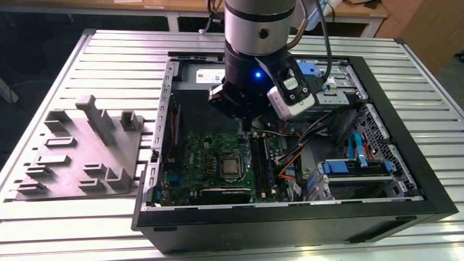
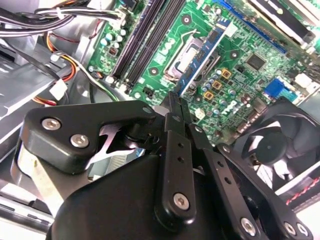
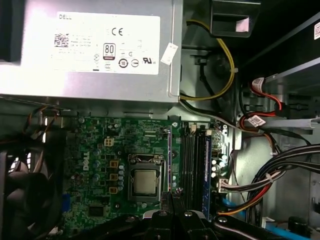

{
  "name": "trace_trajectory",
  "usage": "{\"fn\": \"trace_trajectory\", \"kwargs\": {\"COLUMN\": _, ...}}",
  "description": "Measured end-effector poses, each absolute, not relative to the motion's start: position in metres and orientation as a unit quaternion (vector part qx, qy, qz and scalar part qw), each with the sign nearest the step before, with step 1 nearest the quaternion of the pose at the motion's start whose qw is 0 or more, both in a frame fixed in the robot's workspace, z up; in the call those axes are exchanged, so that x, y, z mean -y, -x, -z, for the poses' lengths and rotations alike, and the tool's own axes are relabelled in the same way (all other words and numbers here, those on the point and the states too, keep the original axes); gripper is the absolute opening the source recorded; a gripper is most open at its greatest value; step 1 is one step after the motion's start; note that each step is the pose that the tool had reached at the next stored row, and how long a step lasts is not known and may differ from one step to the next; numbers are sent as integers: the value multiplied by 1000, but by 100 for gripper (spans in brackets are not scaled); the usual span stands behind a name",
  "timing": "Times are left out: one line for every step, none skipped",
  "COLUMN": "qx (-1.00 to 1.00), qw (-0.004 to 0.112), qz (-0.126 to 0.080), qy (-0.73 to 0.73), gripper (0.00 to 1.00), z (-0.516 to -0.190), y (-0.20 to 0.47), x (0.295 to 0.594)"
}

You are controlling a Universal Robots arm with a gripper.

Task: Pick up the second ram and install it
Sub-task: 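Insert the second ram into the second slot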

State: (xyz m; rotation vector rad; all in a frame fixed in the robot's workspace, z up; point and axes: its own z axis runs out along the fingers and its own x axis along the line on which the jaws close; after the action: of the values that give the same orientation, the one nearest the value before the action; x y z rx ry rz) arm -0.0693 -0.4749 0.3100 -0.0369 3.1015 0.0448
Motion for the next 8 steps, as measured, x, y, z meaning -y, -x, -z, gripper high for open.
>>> {"fn": "trace_trajectory", "kwargs": {"qx": -1000, "qw": 20, "qz": -15, "qy": 12, "gripper": 11, "z": -310, "y": 68, "x": 475}}
{"fn": "trace_trajectory", "kwargs": {"qx": -1000, "qw": 20, "qz": -16, "qy": 12, "gripper": 11, "z": -309, "y": 67, "x": 475}}
{"fn": "trace_trajectory", "kwargs": {"qx": -1000, "qw": 20, "qz": -16, "qy": 12, "gripper": 11, "z": -308, "y": 66, "x": 475}}
{"fn": "trace_trajectory", "kwargs": {"qx": -1000, "qw": 20, "qz": -16, "qy": 12, "gripper": 11, "z": -308, "y": 65, "x": 475}}
{"fn": "trace_trajectory", "kwargs": {"qx": -1000, "qw": 20, "qz": -16, "qy": 12, "gripper": 11, "z": -306, "y": 64, "x": 475}}
{"fn": "trace_trajectory", "kwargs": {"qx": -1000, "qw": 20, "qz": -16, "qy": 12, "gripper": 11, "z": -305, "y": 63, "x": 475}}
{"fn": "trace_trajectory", "kwargs": {"qx": -1000, "qw": 20, "qz": -16, "qy": 12, "gripper": 11, "z": -304, "y": 62, "x": 475}}
{"fn": "trace_trajectory", "kwargs": {"qx": -1000, "qw": 20, "qz": -16, "qy": 12, "gripper": 11, "z": -303, "y": 61, "x": 475}}
